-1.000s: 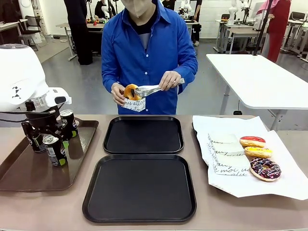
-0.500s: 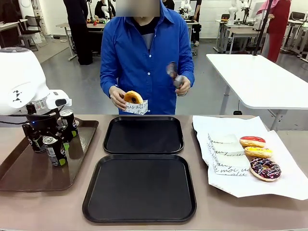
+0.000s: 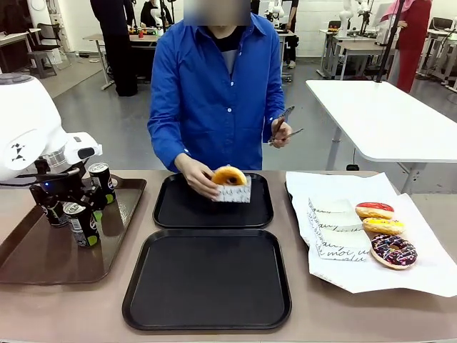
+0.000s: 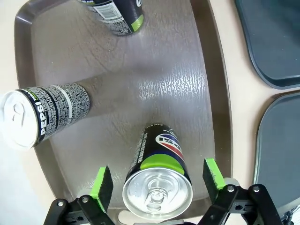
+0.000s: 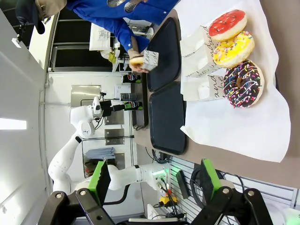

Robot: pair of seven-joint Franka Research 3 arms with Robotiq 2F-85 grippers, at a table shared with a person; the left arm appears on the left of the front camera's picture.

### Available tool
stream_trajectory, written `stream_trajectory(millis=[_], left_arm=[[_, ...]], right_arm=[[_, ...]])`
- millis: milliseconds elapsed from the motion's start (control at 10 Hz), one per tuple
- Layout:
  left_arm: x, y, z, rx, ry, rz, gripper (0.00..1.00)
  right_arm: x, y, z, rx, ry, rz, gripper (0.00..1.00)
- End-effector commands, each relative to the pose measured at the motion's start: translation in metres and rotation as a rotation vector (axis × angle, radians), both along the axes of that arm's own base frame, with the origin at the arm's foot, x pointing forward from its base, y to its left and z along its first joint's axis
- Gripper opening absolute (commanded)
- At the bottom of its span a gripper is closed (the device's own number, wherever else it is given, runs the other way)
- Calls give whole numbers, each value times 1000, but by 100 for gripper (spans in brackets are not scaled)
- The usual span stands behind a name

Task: Set up donuts and drinks on trays.
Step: Pick up one Pepsi coke and place it on the Flat Tray.

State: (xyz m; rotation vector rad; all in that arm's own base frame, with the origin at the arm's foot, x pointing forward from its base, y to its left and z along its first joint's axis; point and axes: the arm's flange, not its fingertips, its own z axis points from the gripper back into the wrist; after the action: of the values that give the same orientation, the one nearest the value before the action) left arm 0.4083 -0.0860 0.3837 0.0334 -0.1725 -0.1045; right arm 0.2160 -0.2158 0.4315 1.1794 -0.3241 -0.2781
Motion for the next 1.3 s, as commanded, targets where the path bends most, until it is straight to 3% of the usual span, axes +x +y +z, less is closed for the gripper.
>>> stream_trajectory(millis=[0, 100, 200, 300, 400, 500, 900, 1200], left_arm=[[-2, 3, -5, 32, 2, 28, 100], [-1, 4, -3, 24, -13, 7, 42], [-2, 5, -2, 22, -14, 6, 42], [-2, 5, -1, 20, -17, 4, 0], [-3, 5, -1, 16, -23, 5, 37], [-3, 6, -1, 10, -33, 3, 0], [-1, 7, -4, 3, -22, -7, 1], [-12, 5, 20, 48, -16, -26, 0]], right_arm=[[-2, -1, 0, 14, -11, 4, 100], [-2, -1, 0, 14, -11, 4, 100], [-2, -1, 0, 14, -11, 4, 100], [-2, -1, 0, 14, -11, 4, 100], [-2, -1, 0, 14, -11, 4, 100], [-2, -1, 0, 14, -11, 4, 100], [-2, -1, 0, 14, -11, 4, 100], [-2, -1, 0, 14, -11, 4, 100]])
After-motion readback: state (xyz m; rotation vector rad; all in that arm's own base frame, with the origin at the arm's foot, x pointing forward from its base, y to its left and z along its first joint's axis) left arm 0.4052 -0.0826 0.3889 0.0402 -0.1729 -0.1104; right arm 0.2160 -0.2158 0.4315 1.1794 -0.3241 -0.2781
